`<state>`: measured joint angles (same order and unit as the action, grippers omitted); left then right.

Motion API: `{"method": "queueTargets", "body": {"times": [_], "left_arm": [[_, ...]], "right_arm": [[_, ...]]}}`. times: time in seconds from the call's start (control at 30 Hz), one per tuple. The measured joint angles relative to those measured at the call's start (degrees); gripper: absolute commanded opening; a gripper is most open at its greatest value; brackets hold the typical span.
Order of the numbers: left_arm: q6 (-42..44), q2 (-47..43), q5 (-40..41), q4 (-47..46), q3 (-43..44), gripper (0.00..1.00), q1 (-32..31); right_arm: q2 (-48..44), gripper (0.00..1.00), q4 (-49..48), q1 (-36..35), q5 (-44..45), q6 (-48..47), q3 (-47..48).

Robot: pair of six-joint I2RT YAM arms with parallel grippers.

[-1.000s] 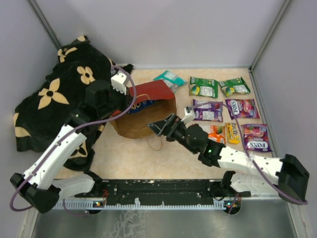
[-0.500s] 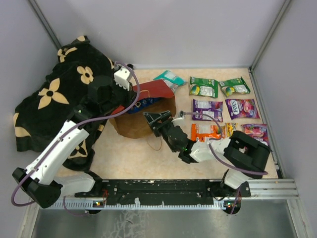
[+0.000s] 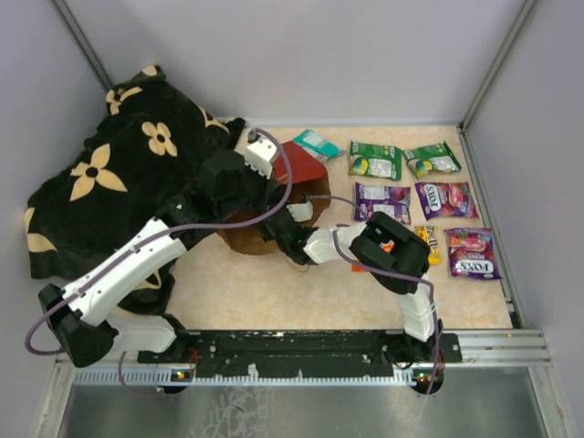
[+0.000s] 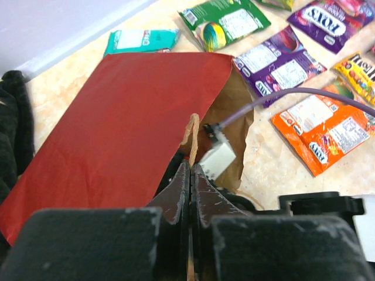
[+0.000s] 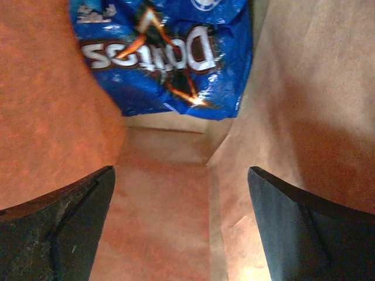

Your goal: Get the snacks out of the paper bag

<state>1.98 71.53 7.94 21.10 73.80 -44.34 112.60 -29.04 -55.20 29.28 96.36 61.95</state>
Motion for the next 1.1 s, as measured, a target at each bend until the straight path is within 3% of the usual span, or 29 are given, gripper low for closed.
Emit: {"method": "queueTargets", "body": {"times": [0.33,0.47,0.6,0.83,1.1], "left_arm": [[0.2,2.0,0.9,-0.9,-0.3,0.00,-1.9],[0.2,0.1,0.9,-3.1,-2.7,0.00,-2.0],[0.3,-1.6,0.7,-5.2,-5.9,0.00,-2.0],[0.7,-2.3,-0.8,-6.7,-8.2,0.00,-1.3],[0.6,-2.7,-2.4,-8.0,-8.9,0.00,1.8]], "right_arm": [[12.3,0.92,13.2,2.3,-3.2,6.0,15.0],[15.5,0.82,17.7,3.5,-4.1,7.7,21.4],[18.0,0.68,14.3,4.8,-4.9,8.3,22.6],[27.0,0.56,8.1,7.7,-7.7,7.2,32.1],[33.1,0.02,14.1,8.2,-8.0,2.5,44.4]]}}
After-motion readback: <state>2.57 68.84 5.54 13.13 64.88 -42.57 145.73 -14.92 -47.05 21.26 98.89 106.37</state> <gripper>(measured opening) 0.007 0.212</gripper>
